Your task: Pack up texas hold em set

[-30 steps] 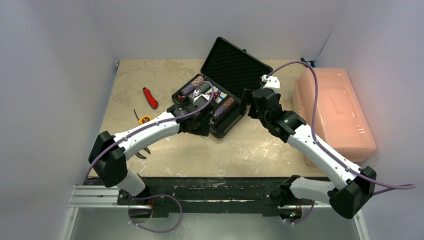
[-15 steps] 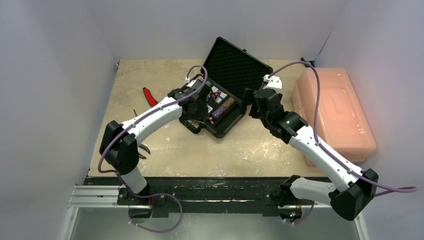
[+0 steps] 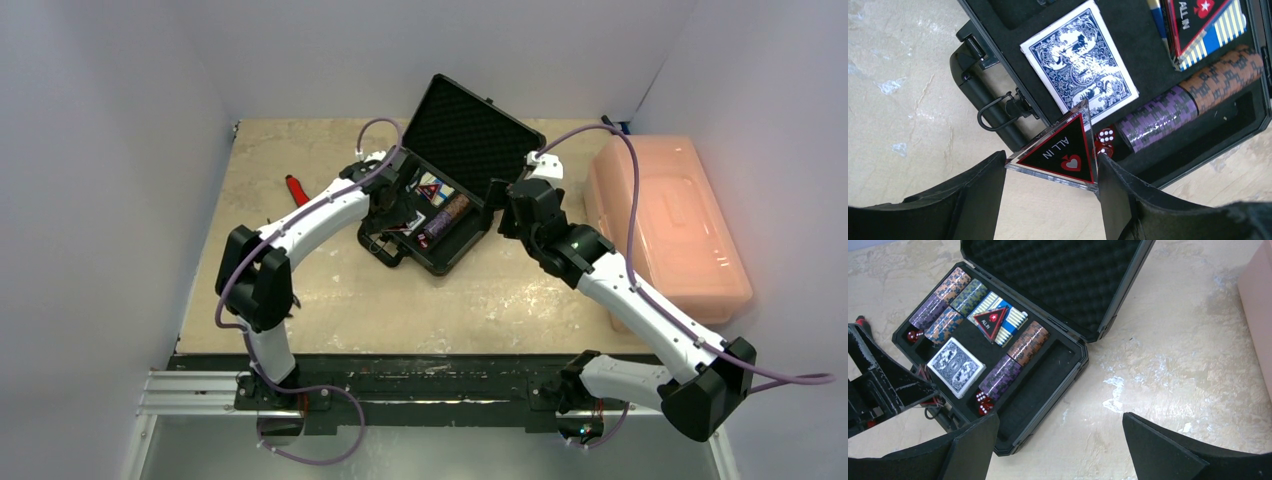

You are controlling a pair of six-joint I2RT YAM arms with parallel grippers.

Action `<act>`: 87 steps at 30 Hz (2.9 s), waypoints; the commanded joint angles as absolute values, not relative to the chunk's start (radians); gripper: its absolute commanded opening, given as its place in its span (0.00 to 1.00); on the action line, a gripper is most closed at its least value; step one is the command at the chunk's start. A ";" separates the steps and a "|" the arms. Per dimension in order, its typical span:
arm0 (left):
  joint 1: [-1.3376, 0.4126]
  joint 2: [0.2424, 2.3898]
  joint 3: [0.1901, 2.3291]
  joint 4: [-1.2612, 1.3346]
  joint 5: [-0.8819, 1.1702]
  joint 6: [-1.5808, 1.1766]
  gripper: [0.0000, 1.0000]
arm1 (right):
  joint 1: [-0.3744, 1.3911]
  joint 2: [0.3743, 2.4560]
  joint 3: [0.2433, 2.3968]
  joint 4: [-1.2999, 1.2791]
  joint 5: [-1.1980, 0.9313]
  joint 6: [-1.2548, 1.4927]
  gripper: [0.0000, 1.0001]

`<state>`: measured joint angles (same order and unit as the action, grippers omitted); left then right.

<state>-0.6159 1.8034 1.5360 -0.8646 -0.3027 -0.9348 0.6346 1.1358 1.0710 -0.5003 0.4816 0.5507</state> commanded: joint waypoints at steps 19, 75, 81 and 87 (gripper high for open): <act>-0.579 1.919 1.680 -0.943 -0.295 -1.248 0.00 | 0.633 1.108 1.046 -0.460 0.507 0.536 0.99; -0.561 2.036 1.757 -0.850 -0.324 -1.270 0.05 | 0.633 1.075 1.017 -0.469 0.509 0.517 0.99; -0.560 2.033 1.756 -0.848 -0.319 -1.270 0.18 | 0.633 1.072 1.017 -0.467 0.509 0.517 0.99; -0.558 2.025 1.754 -0.836 -0.319 -1.269 0.45 | 0.632 1.071 1.016 -0.469 0.510 0.517 0.99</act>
<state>-0.5694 2.0357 1.7149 -0.8753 -0.3000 -1.2480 0.6346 1.1030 1.0222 -0.4923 0.4812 0.5301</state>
